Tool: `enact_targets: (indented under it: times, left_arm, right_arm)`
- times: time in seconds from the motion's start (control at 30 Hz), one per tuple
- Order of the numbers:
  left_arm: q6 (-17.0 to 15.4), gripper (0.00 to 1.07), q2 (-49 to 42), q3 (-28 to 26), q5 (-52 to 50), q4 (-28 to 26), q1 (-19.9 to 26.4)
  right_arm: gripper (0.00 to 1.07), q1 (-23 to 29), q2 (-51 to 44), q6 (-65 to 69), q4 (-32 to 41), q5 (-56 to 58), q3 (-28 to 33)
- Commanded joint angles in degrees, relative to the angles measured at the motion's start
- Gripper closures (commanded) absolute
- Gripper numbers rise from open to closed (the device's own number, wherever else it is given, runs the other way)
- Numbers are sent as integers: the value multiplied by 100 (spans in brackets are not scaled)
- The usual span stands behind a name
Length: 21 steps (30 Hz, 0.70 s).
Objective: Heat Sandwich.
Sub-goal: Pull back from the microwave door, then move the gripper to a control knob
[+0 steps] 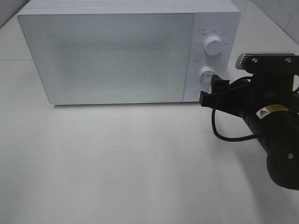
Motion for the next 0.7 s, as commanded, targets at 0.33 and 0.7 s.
enact_targets:
  times: [0.33,0.7]
  left_arm:
    - [6,9,-149,17,-29,0,11]
    - [6,9,-149,17,-29,0,11]
  right_arm:
    - [31,-212,779,23,-286,195,-871]
    - [31,-579,1215,34,-665,453,-1404]
